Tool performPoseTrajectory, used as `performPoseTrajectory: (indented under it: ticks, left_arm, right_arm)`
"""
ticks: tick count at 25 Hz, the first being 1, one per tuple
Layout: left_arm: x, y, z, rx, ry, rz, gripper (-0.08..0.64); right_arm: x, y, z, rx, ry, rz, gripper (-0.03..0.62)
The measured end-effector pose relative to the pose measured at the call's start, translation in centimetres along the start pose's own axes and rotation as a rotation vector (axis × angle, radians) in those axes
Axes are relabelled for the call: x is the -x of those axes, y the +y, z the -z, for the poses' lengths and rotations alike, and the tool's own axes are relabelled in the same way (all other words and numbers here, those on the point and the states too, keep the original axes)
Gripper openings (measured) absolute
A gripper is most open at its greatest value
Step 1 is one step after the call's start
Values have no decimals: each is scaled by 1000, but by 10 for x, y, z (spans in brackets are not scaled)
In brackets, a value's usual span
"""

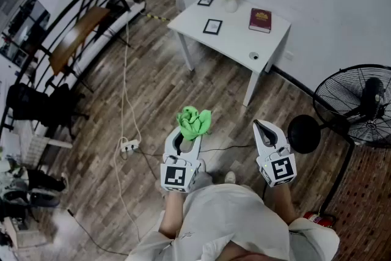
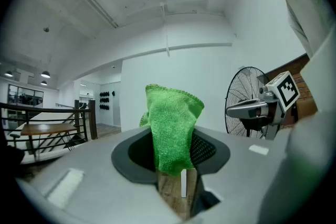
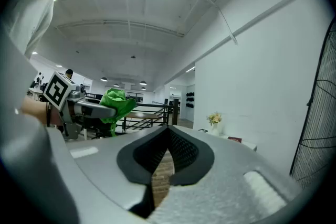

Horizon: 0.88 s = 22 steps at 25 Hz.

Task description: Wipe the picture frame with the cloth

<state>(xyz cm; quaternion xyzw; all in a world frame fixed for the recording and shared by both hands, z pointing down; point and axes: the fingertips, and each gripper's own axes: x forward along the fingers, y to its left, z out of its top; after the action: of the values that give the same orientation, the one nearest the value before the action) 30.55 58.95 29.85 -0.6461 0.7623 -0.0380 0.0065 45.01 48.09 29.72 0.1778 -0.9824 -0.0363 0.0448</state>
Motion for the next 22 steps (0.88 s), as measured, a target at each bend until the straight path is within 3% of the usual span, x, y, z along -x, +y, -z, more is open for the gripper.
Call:
performPoseTrajectory:
  ticks: [10, 22]
  left_arm:
    - [-7, -18, -4, -15, -15, -5, 167]
    - [-81, 57, 11, 4, -6, 22, 167]
  right_arm:
    - [1, -14, 3, -43, -35, -23, 5]
    - [-98, -28, 5, -44, 9, -19, 5]
